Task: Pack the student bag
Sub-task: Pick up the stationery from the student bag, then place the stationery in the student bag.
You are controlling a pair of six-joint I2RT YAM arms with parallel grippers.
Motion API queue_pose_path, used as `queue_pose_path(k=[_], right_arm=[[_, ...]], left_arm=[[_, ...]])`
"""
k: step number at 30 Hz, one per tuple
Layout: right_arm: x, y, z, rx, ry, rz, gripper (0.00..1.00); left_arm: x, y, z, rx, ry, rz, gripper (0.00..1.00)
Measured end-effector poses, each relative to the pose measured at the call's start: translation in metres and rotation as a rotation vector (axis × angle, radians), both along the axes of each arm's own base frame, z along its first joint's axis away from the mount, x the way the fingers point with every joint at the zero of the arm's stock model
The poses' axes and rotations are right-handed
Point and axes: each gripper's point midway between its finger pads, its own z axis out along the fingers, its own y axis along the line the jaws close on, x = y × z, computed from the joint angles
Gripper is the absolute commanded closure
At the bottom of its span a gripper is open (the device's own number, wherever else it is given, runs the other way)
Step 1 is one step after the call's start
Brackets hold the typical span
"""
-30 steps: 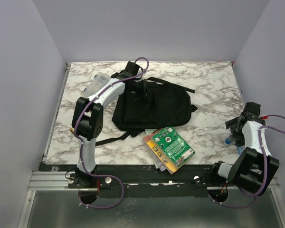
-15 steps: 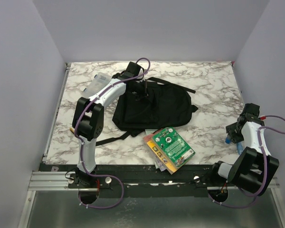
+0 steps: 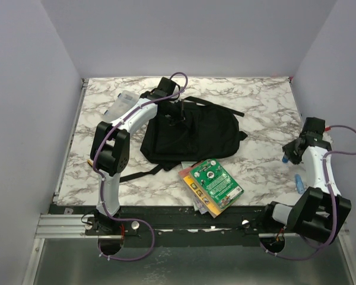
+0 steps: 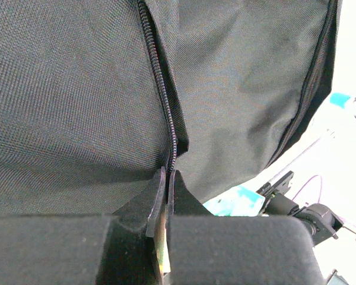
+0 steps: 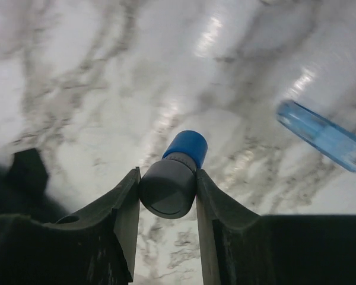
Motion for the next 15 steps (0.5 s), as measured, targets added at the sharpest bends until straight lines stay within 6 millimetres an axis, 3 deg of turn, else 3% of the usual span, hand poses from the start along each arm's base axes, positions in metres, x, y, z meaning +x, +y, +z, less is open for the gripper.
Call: queue_pose_path(k=[4, 7, 12, 13, 15], right_arm=[[0.052, 0.022, 0.042, 0.007, -0.167, 0.165, 0.96], [0.090, 0.062, 0.065, 0.049, -0.282, 0.338, 0.96], [0.131, 0.173, 0.085, 0.247, -0.456, 0.675, 0.97], [0.133, 0.210, 0.078, 0.318, -0.454, 0.761, 0.97], [0.134, 0.254, 0.075, 0.419, -0.470, 0.856, 0.97]], left_arm=[[0.000, 0.000, 0.000, 0.000, 0.000, 0.000, 1.00], [0.000, 0.000, 0.000, 0.001, -0.001, -0.001, 1.00], [0.000, 0.001, -0.001, 0.005, -0.007, -0.004, 1.00], [0.000, 0.001, -0.001, 0.006, -0.007, -0.003, 1.00], [0.001, 0.001, -0.001, 0.007, -0.008, -0.003, 1.00]])
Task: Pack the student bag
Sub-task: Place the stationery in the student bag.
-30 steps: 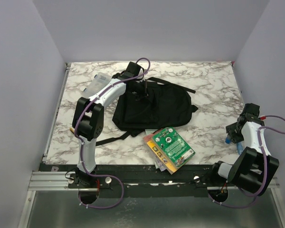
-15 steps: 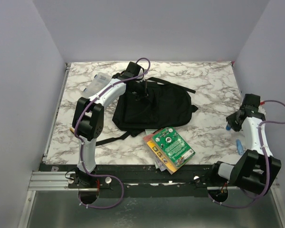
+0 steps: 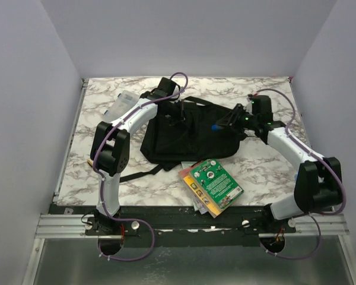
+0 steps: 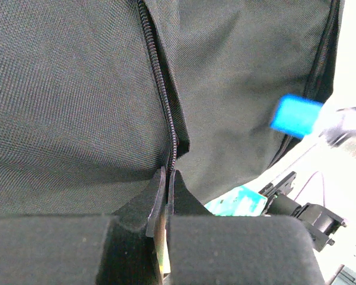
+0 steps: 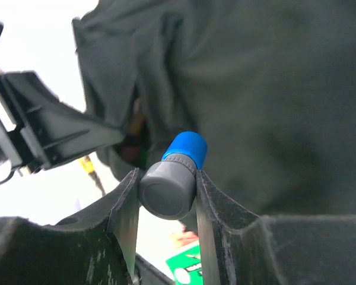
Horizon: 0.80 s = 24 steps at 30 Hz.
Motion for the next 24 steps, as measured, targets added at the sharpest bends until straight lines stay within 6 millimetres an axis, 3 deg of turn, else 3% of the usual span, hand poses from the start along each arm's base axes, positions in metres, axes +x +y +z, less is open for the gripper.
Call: queue_pose_path(k=[3, 6, 12, 24], right_arm=[[-0.004, 0.054, -0.005, 0.101, 0.003, 0.130, 0.98], [-0.010, 0.087, -0.008, 0.208, 0.006, 0.200, 0.98], [-0.003, 0.102, -0.025, 0.319, 0.041, 0.187, 0.97], [0.002, 0.134, -0.038, 0.411, 0.095, 0.190, 0.89]], left_arm=[[0.000, 0.000, 0.000, 0.000, 0.000, 0.000, 1.00], [0.000, 0.000, 0.000, 0.000, 0.000, 0.000, 1.00], [0.000, 0.000, 0.003, -0.001, -0.008, -0.001, 1.00], [0.000, 0.001, 0.009, -0.002, -0.026, -0.004, 1.00]])
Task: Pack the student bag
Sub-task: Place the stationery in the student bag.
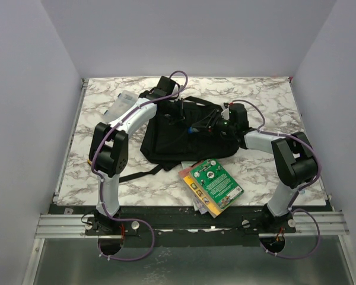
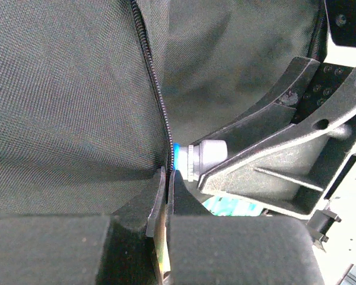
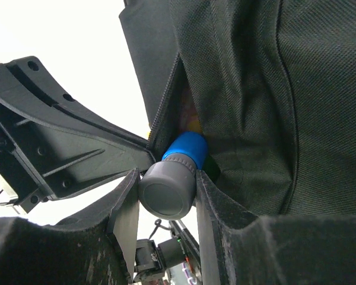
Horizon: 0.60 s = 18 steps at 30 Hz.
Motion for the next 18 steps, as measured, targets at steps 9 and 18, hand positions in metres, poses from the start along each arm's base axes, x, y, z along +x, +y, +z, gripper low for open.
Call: queue_pose_path(k=[9, 18], right_arm=[[-0.003, 0.001, 0.004, 0.110, 0.033, -0.062, 0.82], [-0.002, 0.012, 0.004, 0.177, 0.055, -0.154, 0.59]], left_arm=[[0.000, 0.001, 0.006, -0.003, -0.013, 0.002, 1.00], [0.000, 0.002, 0.009, -0.005, -0.016, 0.005, 1.00]])
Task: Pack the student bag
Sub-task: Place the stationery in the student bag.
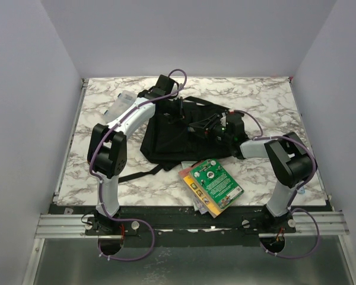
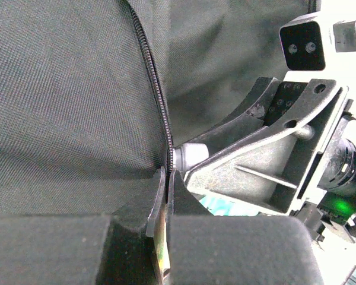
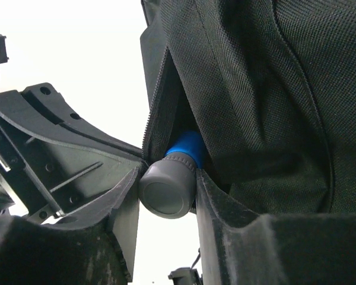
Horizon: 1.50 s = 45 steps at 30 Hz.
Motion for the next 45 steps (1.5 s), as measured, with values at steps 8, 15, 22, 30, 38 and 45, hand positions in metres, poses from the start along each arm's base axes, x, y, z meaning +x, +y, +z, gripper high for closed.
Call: queue_pose_path(k=[8, 15, 22, 30, 38, 45], right_arm=[[0.002, 0.010, -0.001, -0.023, -0.033, -0.027, 0.33], [-0.005, 0.009, -0.001, -0.091, -0.069, 0.009, 0.30], [-0.004, 0.007, -0.003, -0.147, -0.078, 0.027, 0.40], [0.009, -0.018, 0.036, -0.466, -0.216, 0.021, 0.28], [0.025, -0.124, 0.089, -0.879, -0.319, -0.246, 0.12], [-0.013, -0.350, 0.016, -0.970, 0.168, -0.748, 0.07]], left_arm=[[0.001, 0.003, 0.000, 0.010, 0.000, 0.009, 1.00], [-0.001, 0.003, -0.001, 0.012, 0.005, 0.007, 1.00], [-0.002, 0.003, -0.001, 0.015, 0.009, 0.004, 1.00], [-0.002, 0.003, 0.001, 0.010, 0.001, 0.004, 1.00], [-0.002, 0.002, 0.002, 0.009, 0.003, 0.005, 1.00], [-0.002, 0.002, 0.002, 0.008, 0.003, 0.005, 1.00]])
